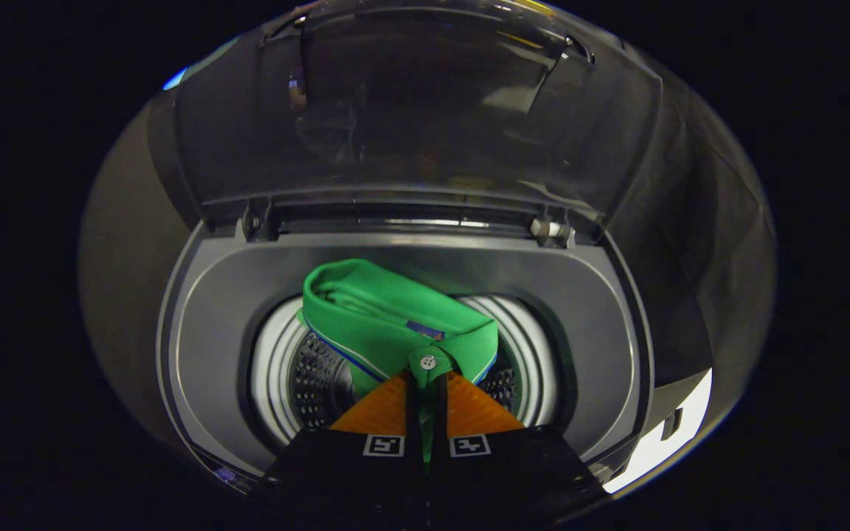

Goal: Put the clothes into the washing machine and then close the washing machine lid.

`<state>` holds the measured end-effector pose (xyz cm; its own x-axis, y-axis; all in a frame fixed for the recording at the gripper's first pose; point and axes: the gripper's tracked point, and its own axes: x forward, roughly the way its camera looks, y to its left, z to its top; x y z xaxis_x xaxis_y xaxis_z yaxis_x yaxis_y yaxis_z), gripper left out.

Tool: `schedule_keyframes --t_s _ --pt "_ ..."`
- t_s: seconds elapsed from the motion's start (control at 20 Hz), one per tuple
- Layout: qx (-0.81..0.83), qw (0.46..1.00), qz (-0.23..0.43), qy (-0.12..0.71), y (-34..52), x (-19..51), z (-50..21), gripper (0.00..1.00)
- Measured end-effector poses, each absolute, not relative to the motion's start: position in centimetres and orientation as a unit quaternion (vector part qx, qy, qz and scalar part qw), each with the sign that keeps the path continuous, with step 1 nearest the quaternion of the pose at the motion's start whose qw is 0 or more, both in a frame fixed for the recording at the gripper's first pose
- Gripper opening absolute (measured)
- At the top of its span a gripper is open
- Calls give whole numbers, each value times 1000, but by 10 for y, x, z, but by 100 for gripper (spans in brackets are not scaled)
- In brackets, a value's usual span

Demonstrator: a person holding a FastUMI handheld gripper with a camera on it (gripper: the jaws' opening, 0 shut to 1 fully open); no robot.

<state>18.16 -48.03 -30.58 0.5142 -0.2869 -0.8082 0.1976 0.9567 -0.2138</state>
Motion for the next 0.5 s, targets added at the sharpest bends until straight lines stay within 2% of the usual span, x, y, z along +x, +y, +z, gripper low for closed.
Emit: schedule_keyframes --t_s 0.4,0.45,0.5 --pt "-35 851 -119 511 -474 173 -334 8" --pt "-34 847 -116 518 -472 171 -337 14" --pt "-33 844 -114 523 -472 169 -334 15"
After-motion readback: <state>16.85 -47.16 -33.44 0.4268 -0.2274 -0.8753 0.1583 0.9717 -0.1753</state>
